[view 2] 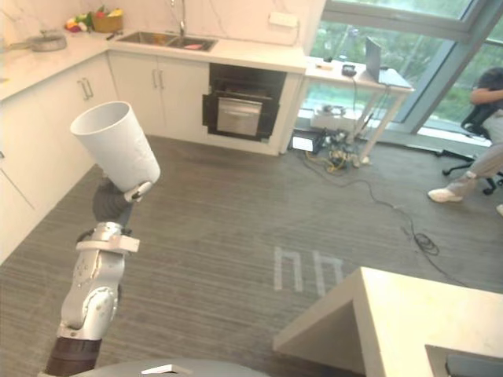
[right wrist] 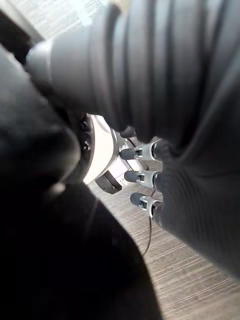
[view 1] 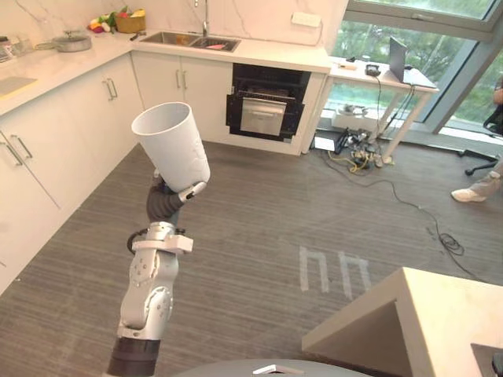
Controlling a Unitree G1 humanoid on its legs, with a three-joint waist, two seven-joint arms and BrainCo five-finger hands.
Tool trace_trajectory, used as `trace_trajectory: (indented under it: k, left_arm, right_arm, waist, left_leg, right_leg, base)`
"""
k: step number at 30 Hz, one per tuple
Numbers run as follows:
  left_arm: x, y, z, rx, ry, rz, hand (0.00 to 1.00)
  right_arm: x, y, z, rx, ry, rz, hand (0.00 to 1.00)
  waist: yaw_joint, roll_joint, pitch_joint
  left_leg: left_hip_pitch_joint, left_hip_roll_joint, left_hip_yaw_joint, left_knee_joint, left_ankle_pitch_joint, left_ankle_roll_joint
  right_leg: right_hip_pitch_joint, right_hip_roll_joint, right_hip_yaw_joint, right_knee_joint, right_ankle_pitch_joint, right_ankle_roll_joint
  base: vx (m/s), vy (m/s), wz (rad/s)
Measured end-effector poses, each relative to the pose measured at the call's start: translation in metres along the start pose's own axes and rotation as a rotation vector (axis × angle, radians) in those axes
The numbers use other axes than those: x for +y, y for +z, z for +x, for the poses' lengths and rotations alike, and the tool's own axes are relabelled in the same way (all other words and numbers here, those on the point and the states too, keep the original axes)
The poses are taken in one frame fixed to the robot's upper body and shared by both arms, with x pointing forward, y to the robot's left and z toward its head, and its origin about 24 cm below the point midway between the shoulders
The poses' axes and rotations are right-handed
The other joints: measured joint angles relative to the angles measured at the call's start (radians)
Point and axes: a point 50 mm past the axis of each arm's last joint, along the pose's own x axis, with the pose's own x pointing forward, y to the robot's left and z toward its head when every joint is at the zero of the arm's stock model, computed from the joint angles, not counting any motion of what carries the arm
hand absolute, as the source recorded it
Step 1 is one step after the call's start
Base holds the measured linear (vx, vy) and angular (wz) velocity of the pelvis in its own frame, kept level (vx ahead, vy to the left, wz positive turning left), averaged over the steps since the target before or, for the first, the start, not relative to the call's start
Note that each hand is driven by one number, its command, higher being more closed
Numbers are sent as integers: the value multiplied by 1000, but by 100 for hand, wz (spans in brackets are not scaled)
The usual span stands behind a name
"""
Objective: Walk over to the sink, pick up the cup, carry it to the dishwasher, place the cup inside the dishwasher, then close the dishwasher door
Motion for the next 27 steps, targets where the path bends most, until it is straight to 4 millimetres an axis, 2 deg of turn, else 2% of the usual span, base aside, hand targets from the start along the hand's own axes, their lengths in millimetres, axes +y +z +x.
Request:
trace_trajectory:
  k: [1,2,5,7,8,9,11,12,13,17,22,27]
  left_arm:
    - [-1,0,0,-1,1,-4,100]
    - [-1,-1,-1,-1,7,-10,100]
    - [3,-2,-5,-2,22,-10,100]
    - [5,-4,-7,7,29,-9,100]
    - [4,-3,-6,3,16,-12,100]
    - [3,-2,-6,-4,6,-18,100]
    - [4,0,-6,-11,6,-23,100]
    - [5,3,-6,-26,6,-21,100]
    - [6,7,-6,-46,1,-16,100]
    - [5,14,-4,-82,-11,-5,100]
    - [-8,13,3,-86,-72,-23,100]
    - [6,-8,5,15,-32,19,100]
  right_arm:
    - [0,1,0,1,-1,-9,0]
    - [-1,5,-1,4,-3,-36,0]
    - [-2,10,-1,-27,-5,-70,0]
    - [-5,16,-2,-56,-9,-103,0]
    - [-6,21,-3,-69,-6,-112,0]
    - [-7,25,-3,-74,-11,-117,0]
    - [-10,26,-4,-67,-20,-117,0]
    - [-10,26,-4,-63,-22,-115,0]
    - [-10,27,-5,-62,-23,-114,0]
    - [-6,28,-3,-59,-28,-108,0]
    - [-5,29,-3,-66,-26,-118,0]
    - [-1,29,-2,-55,-26,-173,0]
  waist:
    - [-5,4,-3]
    - [-3,10,-6]
    - [3,11,-7]
    - [-5,29,-5]
    - [-11,38,-2]
    - [-8,50,4]
    - [-3,50,4]
    - [-1,47,6]
    - [-4,47,6]
    - [-28,39,6]
    - [-46,36,4]
    - [-49,24,11]
  left_leg:
    - [-3,27,56,-7,13,-16]
    - [-11,41,76,-13,41,-17]
    - [-38,40,63,2,49,-14]
    - [-89,62,114,76,23,-3]
    - [-98,71,154,88,37,4]
    - [-87,53,149,70,57,-2]
    - [-55,24,148,8,88,4]
    - [-16,1,151,-70,122,13]
    - [20,-13,157,-146,156,7]
    - [16,-29,160,-146,157,7]
    - [-2,-39,140,-147,171,8]
    - [7,-39,95,-147,195,12]
  right_leg:
    - [7,8,-1,-19,-2,-4]
    - [6,16,-7,-25,-13,-18]
    - [5,14,-33,-31,-46,-25]
    - [7,9,-76,-34,-56,-24]
    - [10,0,-102,-31,-59,-20]
    - [19,-14,-107,-24,-64,-12]
    - [25,-29,-109,-16,-70,-3]
    - [32,-40,-110,-18,-69,0]
    - [33,-44,-109,-18,-67,4]
    - [32,-60,-108,-26,-59,15]
    - [38,-69,-137,-49,-38,22]
    - [63,-60,-190,-55,-48,5]
  base:
    - [54,-192,31]
    - [19,-129,32]
    - [-2,-108,29]
    - [-42,-57,50]
    - [-64,40,57]
    - [-66,51,49]
    - [-44,44,22]
    - [-35,41,12]
    - [-35,31,8]
    - [-43,44,0]
    - [-5,14,12]
    - [18,-10,24]
